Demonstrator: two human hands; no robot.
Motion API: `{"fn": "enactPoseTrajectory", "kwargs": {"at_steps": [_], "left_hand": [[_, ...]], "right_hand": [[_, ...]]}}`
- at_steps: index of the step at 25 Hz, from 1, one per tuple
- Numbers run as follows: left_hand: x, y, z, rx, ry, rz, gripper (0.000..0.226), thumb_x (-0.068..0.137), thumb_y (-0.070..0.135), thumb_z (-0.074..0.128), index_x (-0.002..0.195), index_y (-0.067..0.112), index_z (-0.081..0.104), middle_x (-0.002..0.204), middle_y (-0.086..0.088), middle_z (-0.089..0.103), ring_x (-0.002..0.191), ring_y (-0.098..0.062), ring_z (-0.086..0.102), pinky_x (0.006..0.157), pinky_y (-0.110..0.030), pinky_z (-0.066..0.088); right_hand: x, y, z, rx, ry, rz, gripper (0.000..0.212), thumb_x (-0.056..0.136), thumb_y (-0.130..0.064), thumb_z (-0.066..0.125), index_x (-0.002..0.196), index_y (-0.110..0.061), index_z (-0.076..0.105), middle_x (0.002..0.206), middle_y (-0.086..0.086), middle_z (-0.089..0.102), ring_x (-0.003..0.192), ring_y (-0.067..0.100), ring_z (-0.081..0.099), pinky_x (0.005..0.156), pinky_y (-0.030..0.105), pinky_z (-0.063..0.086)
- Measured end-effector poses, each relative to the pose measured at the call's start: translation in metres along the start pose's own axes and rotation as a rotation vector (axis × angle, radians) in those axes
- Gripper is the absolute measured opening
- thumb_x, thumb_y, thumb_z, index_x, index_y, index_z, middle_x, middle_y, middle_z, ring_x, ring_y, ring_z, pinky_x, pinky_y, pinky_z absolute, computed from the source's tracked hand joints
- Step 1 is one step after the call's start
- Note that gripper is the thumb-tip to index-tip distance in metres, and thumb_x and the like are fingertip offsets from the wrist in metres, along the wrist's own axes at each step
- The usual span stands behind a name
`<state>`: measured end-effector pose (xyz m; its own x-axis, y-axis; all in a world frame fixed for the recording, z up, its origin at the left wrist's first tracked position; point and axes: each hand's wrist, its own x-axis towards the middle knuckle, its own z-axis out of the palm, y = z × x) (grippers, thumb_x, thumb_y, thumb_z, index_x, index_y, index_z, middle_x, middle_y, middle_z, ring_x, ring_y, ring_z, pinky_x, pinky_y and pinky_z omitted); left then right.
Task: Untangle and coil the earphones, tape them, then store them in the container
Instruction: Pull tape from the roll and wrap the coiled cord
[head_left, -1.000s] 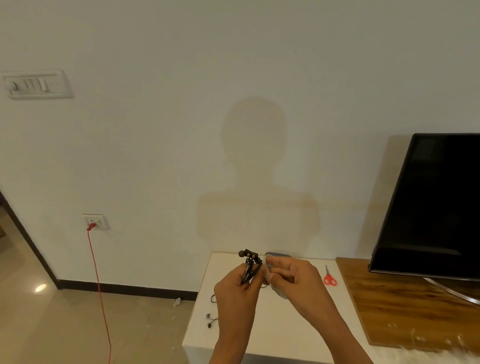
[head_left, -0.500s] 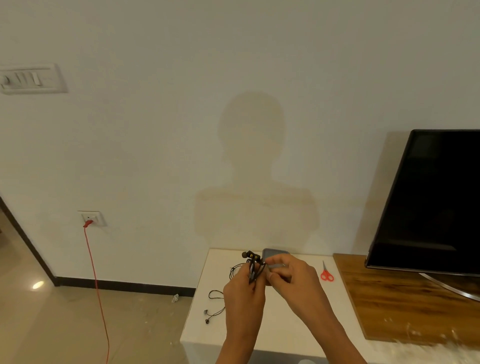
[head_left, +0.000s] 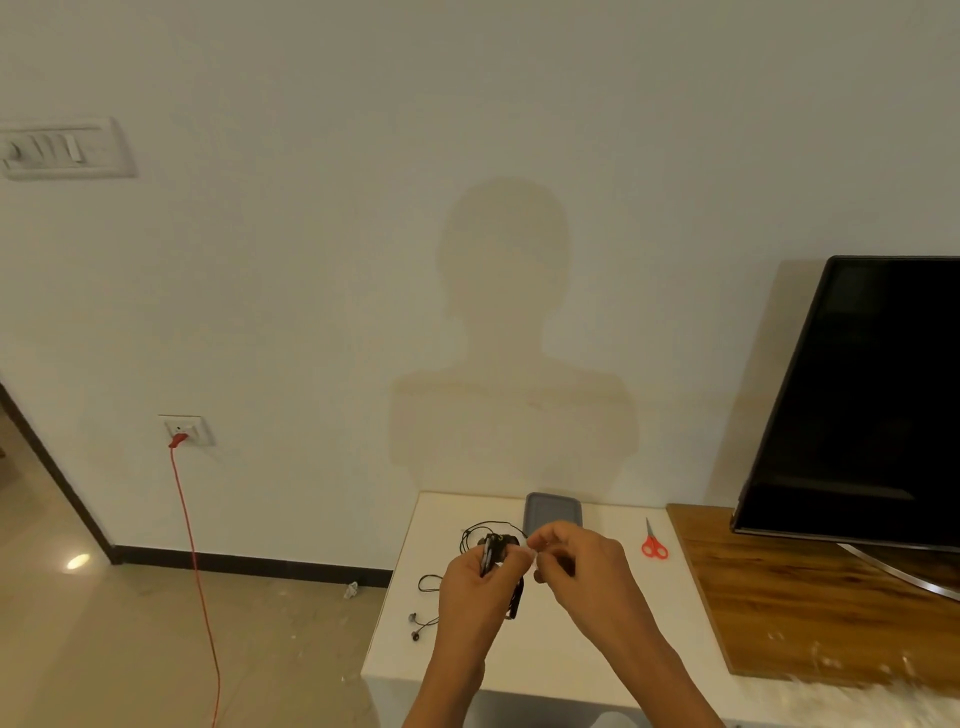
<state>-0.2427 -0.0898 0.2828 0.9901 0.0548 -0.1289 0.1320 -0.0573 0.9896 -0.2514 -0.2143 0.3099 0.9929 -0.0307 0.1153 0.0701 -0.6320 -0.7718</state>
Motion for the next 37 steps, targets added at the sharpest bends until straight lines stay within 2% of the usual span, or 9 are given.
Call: {"fn": "enactPoseTrajectory", "kwargs": {"at_steps": [4, 8, 10, 14, 21, 25, 29, 32, 37], "left_hand": [[0.004, -0.002, -0.005, 0.016, -0.058, 0.004, 0.027, 0.086, 0.030, 0.067, 0.084, 0.003, 0.067, 0.066, -0.009, 0.047, 0.065, -0.017, 0.048, 0.063, -0.030, 0.045], [0.010, -0.005, -0.008, -0.001, -0.065, -0.011, 0.021, 0.089, 0.028, 0.065, 0.090, 0.008, 0.070, 0.069, -0.007, 0.056, 0.068, -0.018, 0.053, 0.067, -0.031, 0.048], [0.012, -0.004, -0.008, -0.014, -0.059, -0.027, 0.011, 0.089, 0.028, 0.065, 0.092, 0.019, 0.071, 0.082, -0.003, 0.069, 0.079, -0.016, 0.063, 0.074, -0.030, 0.052], [0.026, -0.012, -0.006, -0.060, -0.022, -0.069, 0.006, 0.088, 0.027, 0.067, 0.093, 0.024, 0.070, 0.093, 0.001, 0.072, 0.093, -0.017, 0.065, 0.081, -0.032, 0.053], [0.061, -0.040, 0.016, -0.067, 0.151, -0.158, 0.003, 0.087, 0.026, 0.068, 0.088, 0.023, 0.067, 0.086, -0.002, 0.069, 0.083, -0.014, 0.062, 0.059, -0.019, 0.043], [0.093, -0.063, 0.032, -0.015, 0.176, -0.241, 0.008, 0.085, 0.025, 0.069, 0.078, 0.023, 0.065, 0.083, -0.005, 0.067, 0.080, -0.019, 0.061, 0.059, -0.021, 0.044], [0.126, -0.087, 0.047, -0.013, 0.153, -0.347, 0.009, 0.085, 0.021, 0.068, 0.077, 0.018, 0.066, 0.081, -0.007, 0.066, 0.078, -0.020, 0.059, 0.062, -0.025, 0.045], [0.140, -0.101, 0.058, 0.027, 0.104, -0.371, 0.009, 0.088, 0.022, 0.065, 0.084, 0.015, 0.068, 0.081, -0.006, 0.066, 0.079, -0.020, 0.059, 0.065, -0.025, 0.048], [0.155, -0.123, 0.062, 0.053, 0.017, -0.336, 0.014, 0.091, 0.029, 0.062, 0.102, 0.022, 0.066, 0.095, -0.001, 0.069, 0.091, -0.015, 0.062, 0.066, -0.019, 0.046]], "right_hand": [[-0.005, 0.000, -0.001, 0.042, -0.061, -0.014, 0.020, 0.091, -0.024, 0.059, 0.082, -0.042, 0.056, 0.075, -0.016, 0.065, 0.070, 0.014, 0.066, 0.065, 0.017, 0.054], [-0.007, 0.006, -0.001, 0.161, -0.161, 0.025, 0.020, 0.085, -0.021, 0.062, 0.094, -0.038, 0.059, 0.075, -0.014, 0.065, 0.053, 0.005, 0.055, 0.057, 0.021, 0.051], [-0.006, 0.011, 0.002, 0.174, -0.155, 0.023, 0.020, 0.087, -0.025, 0.063, 0.101, -0.036, 0.056, 0.083, -0.011, 0.068, 0.058, 0.005, 0.058, 0.059, 0.017, 0.051], [0.005, 0.026, 0.012, 0.103, -0.061, 0.010, 0.015, 0.087, -0.037, 0.062, 0.095, -0.033, 0.050, 0.074, -0.001, 0.071, 0.067, 0.016, 0.063, 0.065, 0.020, 0.053], [0.051, 0.077, 0.039, -0.072, -0.077, 0.062, 0.018, 0.090, -0.040, 0.059, 0.096, -0.031, 0.044, 0.080, -0.005, 0.068, 0.072, 0.017, 0.066, 0.072, 0.020, 0.054], [0.077, 0.112, 0.053, -0.190, -0.079, 0.089, 0.022, 0.089, -0.045, 0.058, 0.098, -0.031, 0.045, 0.092, -0.010, 0.063, 0.078, 0.012, 0.063, 0.074, 0.010, 0.047], [0.101, 0.143, 0.067, -0.205, -0.096, 0.123, 0.029, 0.091, -0.042, 0.055, 0.118, -0.031, 0.058, 0.114, -0.009, 0.063, 0.097, 0.013, 0.063, 0.073, 0.002, 0.035], [0.121, 0.165, 0.073, -0.227, -0.141, 0.190, 0.018, 0.091, -0.038, 0.058, 0.107, -0.034, 0.065, 0.116, -0.012, 0.056, 0.094, 0.008, 0.058, 0.074, 0.004, 0.037], [0.140, 0.192, 0.065, 0.166, -0.338, 0.373, 0.013, 0.083, -0.023, 0.071, 0.079, -0.035, 0.072, 0.089, -0.016, 0.071, 0.088, 0.009, 0.065, 0.081, 0.025, 0.053]]}}
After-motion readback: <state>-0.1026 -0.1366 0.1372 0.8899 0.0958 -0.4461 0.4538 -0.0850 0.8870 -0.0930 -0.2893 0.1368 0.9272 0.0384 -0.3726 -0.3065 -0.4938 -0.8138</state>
